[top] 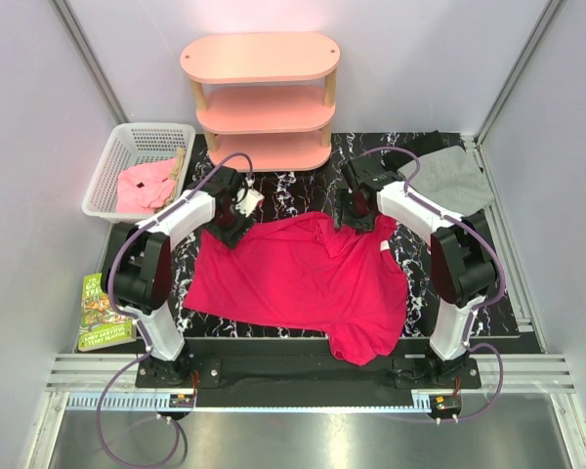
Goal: Fold and stack the t-shirts
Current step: Flatten the tshirt out
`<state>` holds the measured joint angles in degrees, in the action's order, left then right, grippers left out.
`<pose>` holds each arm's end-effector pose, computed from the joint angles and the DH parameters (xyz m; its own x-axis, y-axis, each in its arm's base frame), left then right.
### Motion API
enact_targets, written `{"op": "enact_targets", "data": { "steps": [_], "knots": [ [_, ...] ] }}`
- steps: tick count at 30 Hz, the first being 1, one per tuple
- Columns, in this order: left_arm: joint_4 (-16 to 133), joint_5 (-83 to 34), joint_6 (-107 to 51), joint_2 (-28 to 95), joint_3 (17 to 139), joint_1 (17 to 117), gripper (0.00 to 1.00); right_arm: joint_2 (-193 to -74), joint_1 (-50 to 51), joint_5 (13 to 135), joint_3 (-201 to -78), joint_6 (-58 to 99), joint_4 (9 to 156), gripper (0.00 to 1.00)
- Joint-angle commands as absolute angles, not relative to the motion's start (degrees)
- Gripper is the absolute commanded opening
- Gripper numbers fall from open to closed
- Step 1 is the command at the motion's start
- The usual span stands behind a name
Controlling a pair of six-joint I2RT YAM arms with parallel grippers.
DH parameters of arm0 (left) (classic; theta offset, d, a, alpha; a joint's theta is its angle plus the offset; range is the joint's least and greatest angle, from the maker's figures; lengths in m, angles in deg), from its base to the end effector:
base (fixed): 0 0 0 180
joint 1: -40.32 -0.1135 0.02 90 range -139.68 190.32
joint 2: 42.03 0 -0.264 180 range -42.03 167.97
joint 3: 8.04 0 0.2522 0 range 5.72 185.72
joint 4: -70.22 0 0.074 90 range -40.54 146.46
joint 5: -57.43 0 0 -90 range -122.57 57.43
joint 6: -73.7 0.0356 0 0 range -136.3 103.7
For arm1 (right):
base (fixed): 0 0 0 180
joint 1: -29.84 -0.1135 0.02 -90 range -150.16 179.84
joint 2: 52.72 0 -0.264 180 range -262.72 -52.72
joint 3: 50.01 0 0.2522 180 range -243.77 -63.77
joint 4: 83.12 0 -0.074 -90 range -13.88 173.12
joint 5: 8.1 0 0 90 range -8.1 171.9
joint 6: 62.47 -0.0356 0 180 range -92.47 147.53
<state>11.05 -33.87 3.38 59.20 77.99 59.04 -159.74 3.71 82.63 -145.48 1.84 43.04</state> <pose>0.3264 -0.1097 0.2008 -0.7527 0.6106 -0.2463 0.6038 0.7893 0.1113 0.3503 0.1714 0.2158 -0.9244 0.0294 -0.3803 -0.0387 0.9847 0.1701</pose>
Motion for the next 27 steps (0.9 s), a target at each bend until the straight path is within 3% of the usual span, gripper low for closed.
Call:
{"op": "enact_targets", "data": {
  "steps": [1,4,13,16,17,19,27],
  "knots": [
    [13.7,-33.9,3.9,60.5,79.7,58.3,0.54,-160.7,3.6,80.6,-145.9,2.5,45.3,0.61],
    [13.7,-33.3,3.7,62.0,80.1,58.3,0.47,-161.1,3.6,80.3,-145.9,2.3,45.4,0.61],
    [13.8,-32.8,3.5,62.8,79.2,58.3,0.45,-160.9,3.6,79.9,-146.0,2.0,45.6,0.60],
    [13.8,-33.1,3.8,62.9,79.3,58.3,0.27,-161.2,3.6,79.4,-146.0,1.4,46.0,0.58],
    [13.8,-33.2,3.9,62.9,79.3,58.3,0.15,-161.2,3.6,79.4,-146.0,1.3,46.2,0.57],
    [13.7,-33.5,3.9,63.1,79.6,58.3,0.00,-161.4,3.6,78.8,-145.9,1.0,46.5,0.56],
    [13.7,-33.9,4.1,62.4,80.3,58.0,0.00,-162.6,-0.5,78.6,-145.8,4.1,46.7,0.68]
  ]
}}
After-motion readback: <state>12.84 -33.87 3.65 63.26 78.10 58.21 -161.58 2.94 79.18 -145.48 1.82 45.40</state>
